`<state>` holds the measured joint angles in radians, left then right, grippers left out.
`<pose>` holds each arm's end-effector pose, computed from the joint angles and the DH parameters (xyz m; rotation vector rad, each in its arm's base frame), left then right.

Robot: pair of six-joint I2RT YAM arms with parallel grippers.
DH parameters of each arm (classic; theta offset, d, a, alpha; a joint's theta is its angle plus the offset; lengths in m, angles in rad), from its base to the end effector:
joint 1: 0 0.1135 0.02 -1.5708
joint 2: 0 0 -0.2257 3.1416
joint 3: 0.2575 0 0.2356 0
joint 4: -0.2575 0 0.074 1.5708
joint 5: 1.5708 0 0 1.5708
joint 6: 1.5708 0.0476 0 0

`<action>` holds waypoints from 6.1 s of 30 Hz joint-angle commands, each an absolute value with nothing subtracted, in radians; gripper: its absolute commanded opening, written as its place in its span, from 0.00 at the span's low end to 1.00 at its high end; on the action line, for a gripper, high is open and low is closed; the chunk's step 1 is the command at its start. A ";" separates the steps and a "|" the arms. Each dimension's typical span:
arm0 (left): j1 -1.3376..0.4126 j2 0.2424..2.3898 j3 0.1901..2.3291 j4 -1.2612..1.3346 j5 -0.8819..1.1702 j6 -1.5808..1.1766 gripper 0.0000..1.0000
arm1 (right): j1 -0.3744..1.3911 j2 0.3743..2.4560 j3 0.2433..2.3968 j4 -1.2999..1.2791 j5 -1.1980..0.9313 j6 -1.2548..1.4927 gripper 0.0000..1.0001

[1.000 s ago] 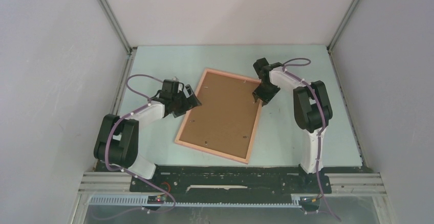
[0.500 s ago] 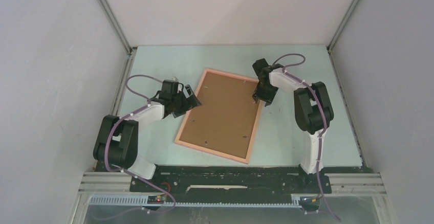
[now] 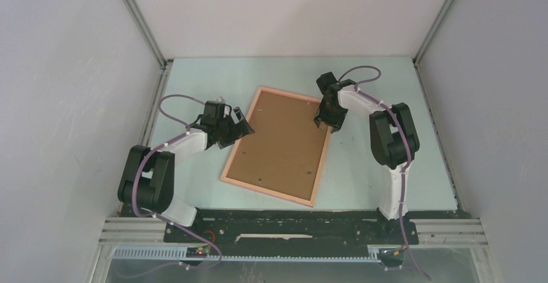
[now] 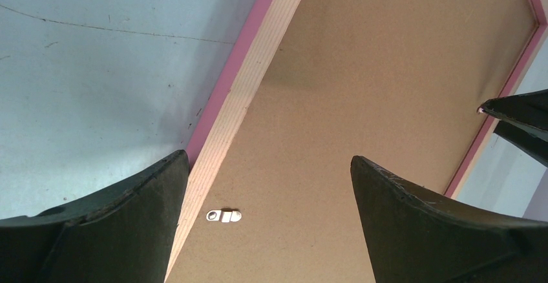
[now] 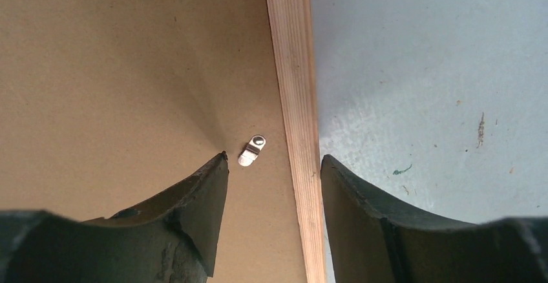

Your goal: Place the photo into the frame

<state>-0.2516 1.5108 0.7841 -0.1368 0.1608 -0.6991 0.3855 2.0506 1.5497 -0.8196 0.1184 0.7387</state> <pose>0.2840 -0.0809 0.1403 -0.4854 2.4707 -0.6055 0.3569 0.1388 0.1394 0.5247 2.8185 0.0484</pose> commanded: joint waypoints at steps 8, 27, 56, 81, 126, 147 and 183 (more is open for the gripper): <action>-0.246 1.471 0.761 -0.089 0.212 -0.704 0.95 | 0.418 2.104 1.593 -0.872 0.188 0.732 0.55; -0.243 1.450 0.744 -0.074 0.208 -0.706 0.96 | 0.420 1.969 1.567 -0.786 0.159 0.526 0.55; -0.347 1.490 0.586 0.090 0.323 -1.002 1.00 | 0.385 2.212 1.883 -0.812 -0.014 0.315 0.57; -0.332 1.431 0.621 0.031 0.229 -0.827 0.98 | 0.331 1.754 1.174 -0.691 -0.033 0.404 0.75; -0.354 1.460 0.647 0.009 0.274 -0.820 1.00 | 0.326 1.816 1.269 -0.628 -0.060 0.363 0.73; -0.803 1.510 0.742 0.053 0.186 -0.928 1.00 | 0.371 2.301 2.189 -0.969 -0.040 0.270 0.72; -0.117 1.833 1.246 -0.364 0.063 -0.689 0.99 | 0.329 1.591 0.895 -0.400 -0.184 0.664 0.79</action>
